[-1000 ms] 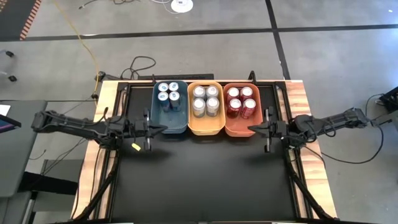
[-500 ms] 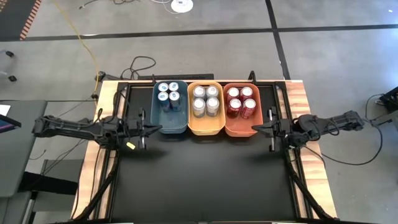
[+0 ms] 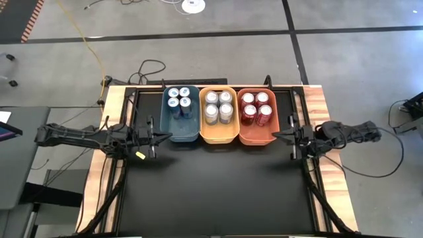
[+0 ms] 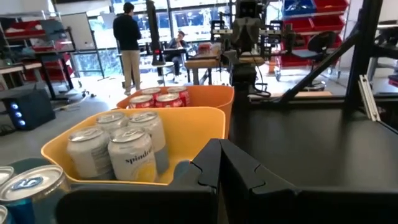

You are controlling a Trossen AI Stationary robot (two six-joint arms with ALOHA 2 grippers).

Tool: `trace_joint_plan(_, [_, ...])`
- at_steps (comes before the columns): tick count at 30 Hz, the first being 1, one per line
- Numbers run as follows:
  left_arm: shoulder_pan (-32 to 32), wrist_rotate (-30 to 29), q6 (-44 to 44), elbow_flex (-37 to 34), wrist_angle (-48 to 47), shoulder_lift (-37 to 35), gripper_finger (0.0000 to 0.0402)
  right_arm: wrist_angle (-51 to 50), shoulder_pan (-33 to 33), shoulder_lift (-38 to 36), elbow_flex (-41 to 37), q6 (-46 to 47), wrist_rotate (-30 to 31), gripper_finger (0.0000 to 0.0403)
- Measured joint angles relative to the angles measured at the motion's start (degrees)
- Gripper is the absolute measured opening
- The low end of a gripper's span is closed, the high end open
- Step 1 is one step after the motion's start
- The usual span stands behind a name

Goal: Sort soda cans
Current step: Return to Home Position

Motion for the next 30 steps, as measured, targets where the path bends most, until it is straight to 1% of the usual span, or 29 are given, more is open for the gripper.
trace_joint_plan(5, [0.0, 0.0, 0.0, 0.0, 0.2, 0.0, 0.0, -3.7, 0.0, -4.0, -0.3, 0.8, 0.0, 0.0])
trace_joint_plan(7, [0.0, 0.0, -0.4, 0.0, -0.3, 0.0, 0.0, -1.9, 0.0, -5.1, -1.5, 1.0, 0.0, 0.0])
trace_joint_plan(10, [0.4, -0.3, -1.7, 0.0, -1.3, 0.0, 0.0, 3.5, -0.3, -5.7, -4.2, 1.0, 0.0, 0.0])
trace_joint_plan(14, [0.9, -0.4, -2.8, 0.0, -1.4, 0.0, 0.0, 4.3, -2.1, -5.7, -5.4, 1.4, 0.0, 0.0])
trace_joint_plan(19, [1.4, -1.0, -3.3, -0.7, -3.0, 0.0, 0.0, 4.4, -5.6, -5.6, -6.9, 4.5, 0.0, 0.0])
trace_joint_plan(23, [2.3, -0.9, -4.2, -5.7, 3.6, -0.2, 0.0, 4.6, -8.4, -5.3, -7.4, 6.6, -3.4, 0.0])
trace_joint_plan(24, [2.7, -0.9, -3.9, -6.5, 4.8, -0.3, 0.0, 4.7, -8.9, -5.2, -7.4, 6.8, -4.0, 0.0])
trace_joint_plan(25, [3.2, -0.7, -3.9, -7.3, 7.9, -0.4, 0.0, 4.6, -9.3, -5.2, -7.4, 6.9, -4.5, 0.0])
trace_joint_plan(26, [3.7, -0.7, -3.8, -7.2, 8.4, -0.9, 0.0, 4.3, -9.6, -5.1, -7.4, 6.9, -4.8, 0.0])
trace_joint_plan(27, [4.2, -0.1, -3.8, -7.0, 8.5, -1.4, 0.0, 4.2, -9.9, -5.0, -7.4, 6.9, -5.0, 0.0])
trace_joint_plan(30, [5.3, 5.2, -3.8, -6.6, 7.4, -1.9, 0.0, 2.4, -10.7, -4.9, -7.4, 6.6, -5.7, 0.0])
